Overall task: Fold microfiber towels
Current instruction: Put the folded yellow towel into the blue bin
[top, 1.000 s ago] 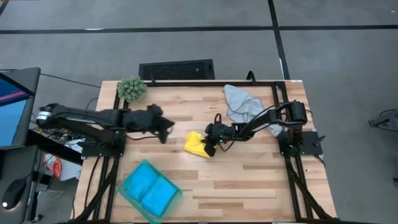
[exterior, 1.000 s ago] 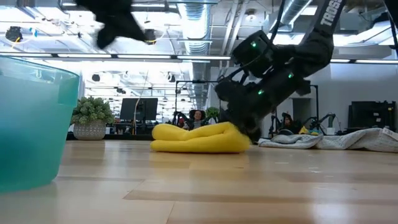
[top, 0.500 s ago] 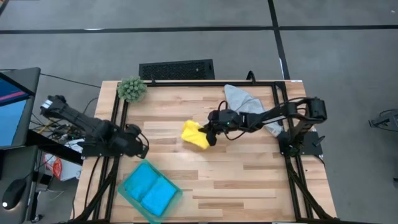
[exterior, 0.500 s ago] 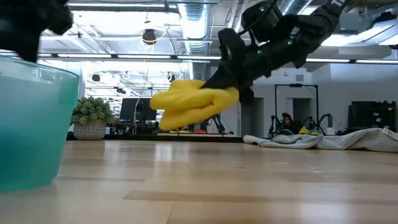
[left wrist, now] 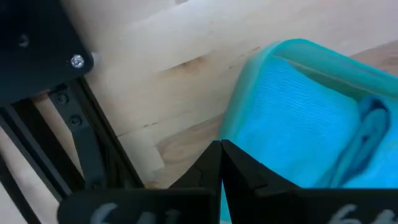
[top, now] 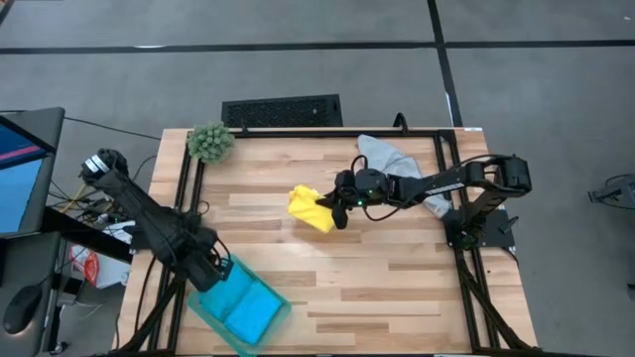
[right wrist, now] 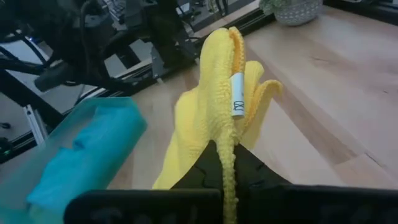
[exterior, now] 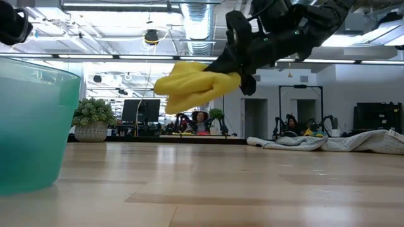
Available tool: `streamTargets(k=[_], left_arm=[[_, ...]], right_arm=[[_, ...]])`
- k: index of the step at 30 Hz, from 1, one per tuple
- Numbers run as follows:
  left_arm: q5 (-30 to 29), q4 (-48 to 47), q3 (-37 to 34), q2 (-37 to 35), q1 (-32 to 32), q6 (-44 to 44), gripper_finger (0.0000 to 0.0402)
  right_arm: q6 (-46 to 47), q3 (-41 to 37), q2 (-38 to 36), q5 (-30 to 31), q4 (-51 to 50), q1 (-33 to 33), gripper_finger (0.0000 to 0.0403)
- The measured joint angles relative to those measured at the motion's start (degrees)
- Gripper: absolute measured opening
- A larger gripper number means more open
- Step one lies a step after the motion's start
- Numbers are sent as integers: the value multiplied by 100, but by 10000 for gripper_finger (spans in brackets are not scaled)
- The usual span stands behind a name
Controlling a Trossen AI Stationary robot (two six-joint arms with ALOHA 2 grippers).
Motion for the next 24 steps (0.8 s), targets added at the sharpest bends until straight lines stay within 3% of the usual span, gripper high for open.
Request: streamTargets(k=[6,12,17,22,24], left_arm=[[-136,197,0,435,-170,-262,0],[-932,612,12,626,-96,-111,0],[-1355,528,-14,623,46,-81,0],[-2390,1653,-468,648,354,-2,0],[-2480,1615,-518,670,553,62,0]], right_arm=[[1,0,0,-183,57,0,15],[-98,63,72,-727,480,47,15],[-618,704,420,-1191,525,202,15],[-748,1499,956,-1647,461,410,15],[-750,1745,1115,-1792,243,490,15]])
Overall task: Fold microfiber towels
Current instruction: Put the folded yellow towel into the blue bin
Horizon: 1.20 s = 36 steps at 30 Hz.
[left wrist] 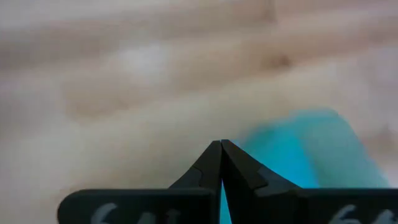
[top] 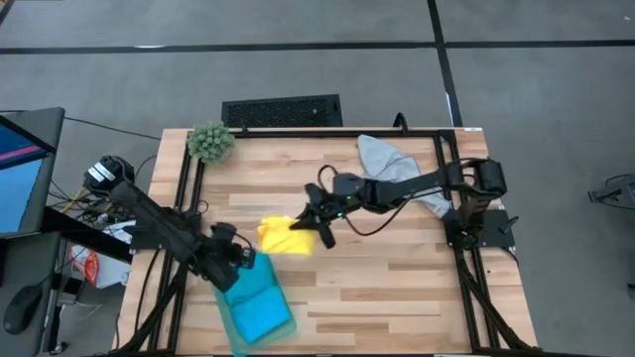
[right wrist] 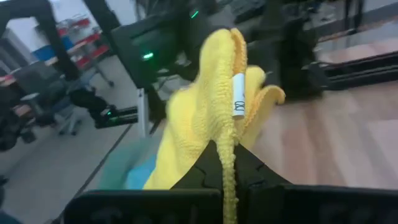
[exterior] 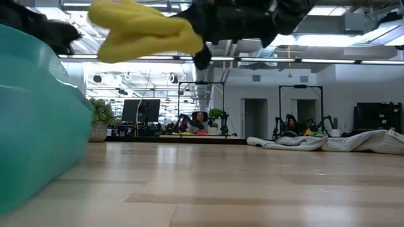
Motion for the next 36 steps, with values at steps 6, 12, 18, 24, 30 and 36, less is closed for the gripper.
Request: streamTargets(k=[6,12,18,24,30,36], left_arm=[[-197,-1971,727,-768,430,229,0],[-440,-3600,1966,-1489,405,335,0],[-807,-4085,2750,-1621,405,850,0],[-946,-4114,2793,-1586,405,1004,0],[-741,-4125,2778,-1460,379,1232,0],[-586,-4117,2776,-1252,377,1321,0]], right_arm=[[-5,562,548,-285,-71,207,18],[-79,1504,1285,-732,-77,420,15],[178,2939,2351,-1041,-119,704,22],[340,4263,3336,-1204,-369,759,20],[76,5060,4016,-1350,-1352,691,27],[-138,5247,4309,-1325,-1778,607,25]])
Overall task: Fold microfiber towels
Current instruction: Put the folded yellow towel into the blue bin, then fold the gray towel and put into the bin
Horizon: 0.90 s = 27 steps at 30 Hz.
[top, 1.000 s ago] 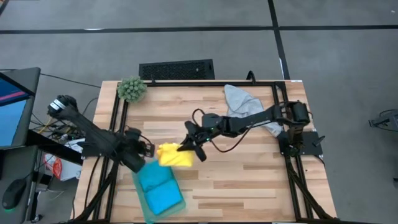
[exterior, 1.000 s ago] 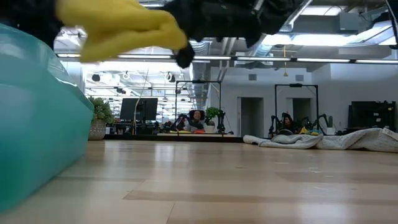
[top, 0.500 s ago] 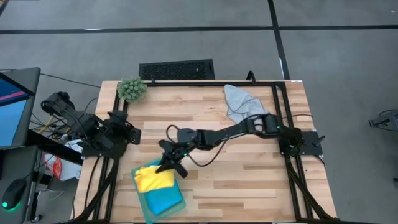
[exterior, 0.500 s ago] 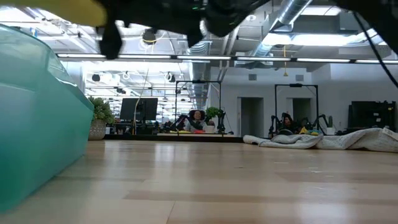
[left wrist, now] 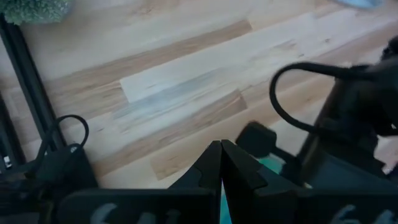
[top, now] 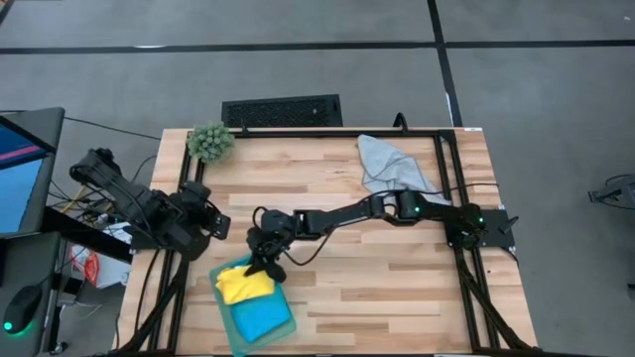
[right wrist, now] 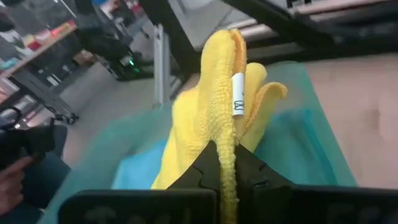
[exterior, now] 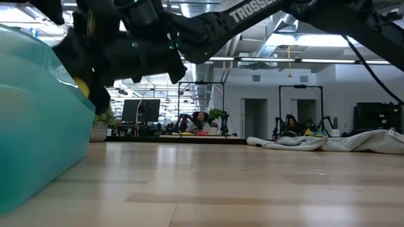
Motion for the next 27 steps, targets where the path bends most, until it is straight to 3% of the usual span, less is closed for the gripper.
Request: streamTargets(k=[7,15,20,27], left_arm=[[33,116,0,117,-15,241,0],[-8,106,0,110,-13,243,0],[-13,104,0,110,-13,305,0],[-269,112,0,104,-13,340,0]], right_arm=[[-698,0,9,226,-417,-45,78],[-1409,400,-32,681,-1059,41,190],[-1596,1259,-55,742,-2351,-41,244],[-2177,1916,-369,472,-4922,-513,242]])
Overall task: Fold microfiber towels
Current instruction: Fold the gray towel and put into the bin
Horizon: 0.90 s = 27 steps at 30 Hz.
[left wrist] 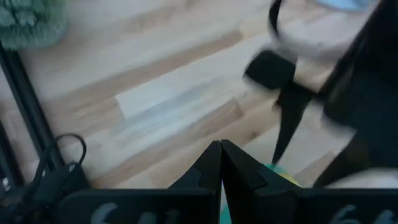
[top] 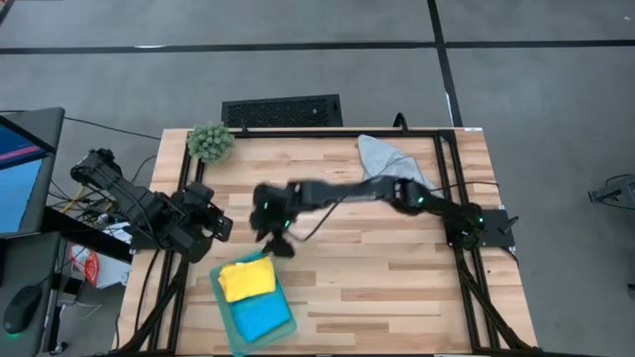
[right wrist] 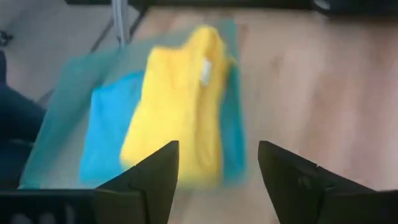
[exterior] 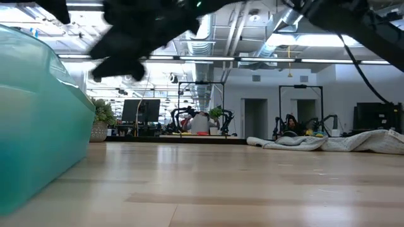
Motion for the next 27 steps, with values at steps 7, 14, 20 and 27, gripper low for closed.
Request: streamTargets(k=[7,14,20,27], left_arm=[[-1251,486,4,-146,74,402,0],[-1468,2458,6,103,1119,2688,6],[173,4865,6,550,2630,5450,63],[2345,7350,8,1540,4263,7040,146]], right_arm=[[-847,-83,-1563,327,-3088,-1058,232],[-867,-138,-2744,1026,-4606,-2424,218],[-358,-1834,-4252,1791,-4375,-3366,205],[1262,-5605,-6587,3327,-2601,-3873,196]])
